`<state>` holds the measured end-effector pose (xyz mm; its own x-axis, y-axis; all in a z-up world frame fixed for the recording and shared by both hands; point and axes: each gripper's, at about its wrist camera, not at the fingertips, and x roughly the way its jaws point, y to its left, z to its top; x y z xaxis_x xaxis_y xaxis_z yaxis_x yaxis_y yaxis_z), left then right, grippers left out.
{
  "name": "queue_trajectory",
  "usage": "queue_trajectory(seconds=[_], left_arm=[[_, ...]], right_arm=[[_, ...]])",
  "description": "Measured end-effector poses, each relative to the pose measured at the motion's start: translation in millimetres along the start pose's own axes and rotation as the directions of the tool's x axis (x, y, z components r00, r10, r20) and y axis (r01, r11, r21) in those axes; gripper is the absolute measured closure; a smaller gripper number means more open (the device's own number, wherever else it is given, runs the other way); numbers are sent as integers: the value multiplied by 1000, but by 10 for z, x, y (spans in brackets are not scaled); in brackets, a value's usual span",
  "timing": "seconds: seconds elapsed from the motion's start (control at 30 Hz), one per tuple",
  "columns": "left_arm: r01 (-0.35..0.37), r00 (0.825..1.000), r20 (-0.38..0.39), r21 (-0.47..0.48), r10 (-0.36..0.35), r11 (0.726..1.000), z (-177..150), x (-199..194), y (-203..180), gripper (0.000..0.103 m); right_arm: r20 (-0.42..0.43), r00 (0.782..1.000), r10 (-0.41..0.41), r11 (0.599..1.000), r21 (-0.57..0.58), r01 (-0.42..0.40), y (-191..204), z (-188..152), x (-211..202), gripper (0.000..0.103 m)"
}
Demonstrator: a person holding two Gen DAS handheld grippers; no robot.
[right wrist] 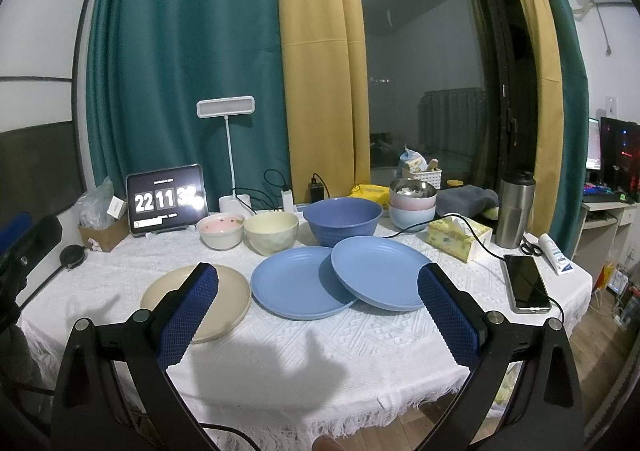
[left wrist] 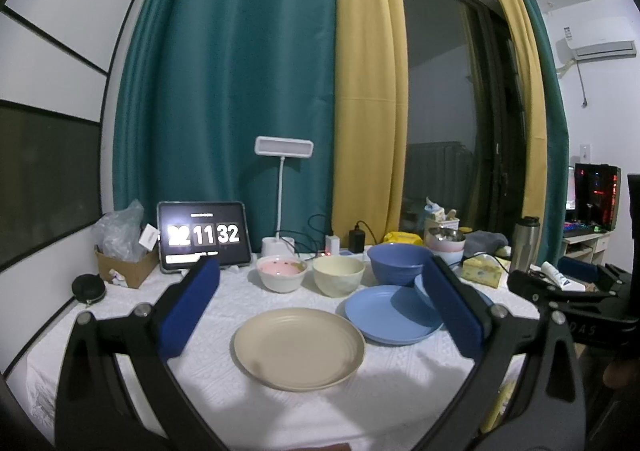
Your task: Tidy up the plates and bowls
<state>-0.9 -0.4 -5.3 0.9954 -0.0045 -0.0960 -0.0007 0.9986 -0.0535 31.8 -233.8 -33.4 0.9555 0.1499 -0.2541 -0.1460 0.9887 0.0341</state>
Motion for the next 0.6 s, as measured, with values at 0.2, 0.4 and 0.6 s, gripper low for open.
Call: queue_trajectory(seconds=[0.2,0.4,0.6], left_arm=[[-1,1000,3,0,1,1000,11,-12,-24,1],[0,1000,3,1,0,1000,11,-15,-27,1],[1,1000,1,0,-1,1000,11,-11,-16,1]], right_arm=[[-1,1000,-2,1000,1,2,-3,3,-2,1],[-1,1000,-1,1000,2,1,-9,4,-3,1],[-1,1000,-1,1000,3,1,-14,-3,-3,1]])
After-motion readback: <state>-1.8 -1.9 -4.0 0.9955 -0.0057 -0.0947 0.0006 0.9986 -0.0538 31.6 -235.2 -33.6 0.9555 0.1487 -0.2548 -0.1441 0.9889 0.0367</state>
